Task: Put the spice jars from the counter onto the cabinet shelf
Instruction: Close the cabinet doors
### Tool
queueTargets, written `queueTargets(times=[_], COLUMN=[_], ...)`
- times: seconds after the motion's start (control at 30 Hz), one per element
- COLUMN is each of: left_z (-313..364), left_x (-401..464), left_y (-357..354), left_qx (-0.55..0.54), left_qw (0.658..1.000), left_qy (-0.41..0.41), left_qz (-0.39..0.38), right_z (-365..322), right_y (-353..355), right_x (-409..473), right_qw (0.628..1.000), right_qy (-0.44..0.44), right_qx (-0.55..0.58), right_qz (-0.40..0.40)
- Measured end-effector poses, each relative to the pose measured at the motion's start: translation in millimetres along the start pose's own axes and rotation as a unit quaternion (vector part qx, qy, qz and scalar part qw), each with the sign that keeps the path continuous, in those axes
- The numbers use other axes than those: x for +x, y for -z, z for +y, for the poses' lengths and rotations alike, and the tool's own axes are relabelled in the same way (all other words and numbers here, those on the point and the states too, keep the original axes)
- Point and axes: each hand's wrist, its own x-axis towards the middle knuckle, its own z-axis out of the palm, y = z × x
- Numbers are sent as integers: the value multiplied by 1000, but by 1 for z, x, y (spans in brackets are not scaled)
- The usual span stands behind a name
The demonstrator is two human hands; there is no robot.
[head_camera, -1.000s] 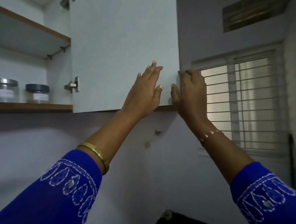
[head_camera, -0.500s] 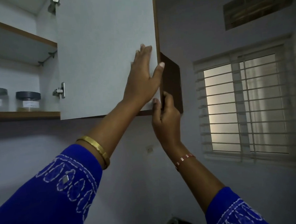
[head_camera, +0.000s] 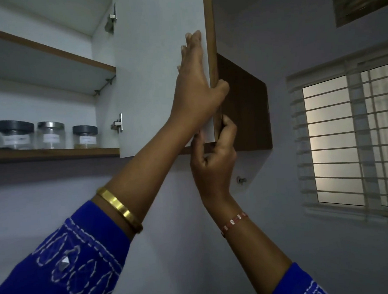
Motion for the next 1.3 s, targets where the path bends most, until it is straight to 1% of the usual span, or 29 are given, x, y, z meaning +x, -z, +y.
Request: queueTargets(times=[0.27, 0.47, 0.6, 0.73, 0.83, 0.93, 1.03, 1.2, 1.3], left_z=[0, -6, -17, -33, -42, -53, -68, -92, -110], left_x=[-8, -16, -24, -35, -44, -51, -54, -57, -59], left_y=[46, 101, 149, 205, 239, 266, 295, 341, 360], left_qx=[-39, -100, -84, -68, -76, -71, -80, -75, -64], left_qw=[999, 995, 994, 992, 989, 986, 979, 975, 973], left_qy=[6, 19, 31, 58, 80, 97, 133, 180, 194], left_qz=[3, 19, 62, 85, 101, 118, 130, 110, 105], right_z=[-36, -86, -116, -141, -156, -165, -173, -178, -181], right_y=[-24, -59, -91, -132, -160, -186, -211, -248, -269], right_x=[-15, -37, -54, -73, -88, -101, -112, -125, -132], right_qw=[999, 999, 997, 995, 993, 993, 993, 988, 983], right_qy=[34, 26, 36, 59, 68, 74, 72, 104, 125], right_qx=[15, 40, 57, 66, 74, 66, 38, -26, -65], right_qz=[-1, -6, -28, -47, -56, -67, -86, -114, -116])
